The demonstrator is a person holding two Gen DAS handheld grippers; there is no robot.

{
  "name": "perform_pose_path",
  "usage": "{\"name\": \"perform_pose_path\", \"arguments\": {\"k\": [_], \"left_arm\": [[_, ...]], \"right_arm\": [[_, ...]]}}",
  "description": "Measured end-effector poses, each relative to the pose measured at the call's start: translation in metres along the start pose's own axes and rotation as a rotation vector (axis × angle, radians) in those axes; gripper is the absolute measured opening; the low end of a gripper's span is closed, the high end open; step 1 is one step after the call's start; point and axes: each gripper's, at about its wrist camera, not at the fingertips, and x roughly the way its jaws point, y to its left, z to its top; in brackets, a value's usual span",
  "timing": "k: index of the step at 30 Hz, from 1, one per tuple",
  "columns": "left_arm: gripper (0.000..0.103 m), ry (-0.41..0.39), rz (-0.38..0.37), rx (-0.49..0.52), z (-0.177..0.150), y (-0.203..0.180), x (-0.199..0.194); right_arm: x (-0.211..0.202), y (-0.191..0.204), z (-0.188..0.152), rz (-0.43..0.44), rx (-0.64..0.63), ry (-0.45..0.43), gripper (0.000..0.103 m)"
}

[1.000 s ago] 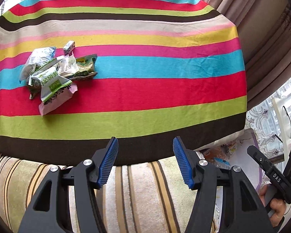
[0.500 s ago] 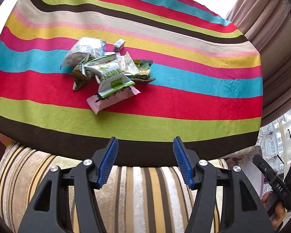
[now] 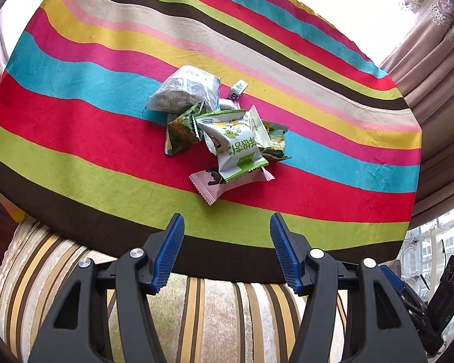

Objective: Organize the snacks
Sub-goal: 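Move both open tools back over the snack pile, then grasp the green-white snack bag with left tool while right tool grasps the dark chocolate bar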

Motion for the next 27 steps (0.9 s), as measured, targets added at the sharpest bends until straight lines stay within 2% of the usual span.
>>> {"name": "perform_pose_path", "arguments": {"k": [6,14,23,26,27], "left_arm": [[0.057,-0.011,-0.021,-0.026,0.023,-0.004,0.016],[0.057,-0.009,-0.012,-0.066,0.055,-0.002,0.043],[0.057,0.049,0.009,-0.089,0.069,0.0,0.073],[0.049,0.068,0.022,-0.078,0.069,0.001,0.081],[0.041,0.076,0.021,-0.075,0.068,0.001,0.083]], "right_arm": [[0.011,0.02,0.007,-0.003,-0.031,0.008,0.072],[0.026,0.033,0.019,-0.002,-0.032,0.024,0.072],[0.047,0.05,0.036,0.001,-0.057,0.035,0.072],[0.054,0.06,0.039,0.005,-0.078,0.043,0.072],[0.056,0.062,0.041,0.007,-0.082,0.044,0.072]]}}
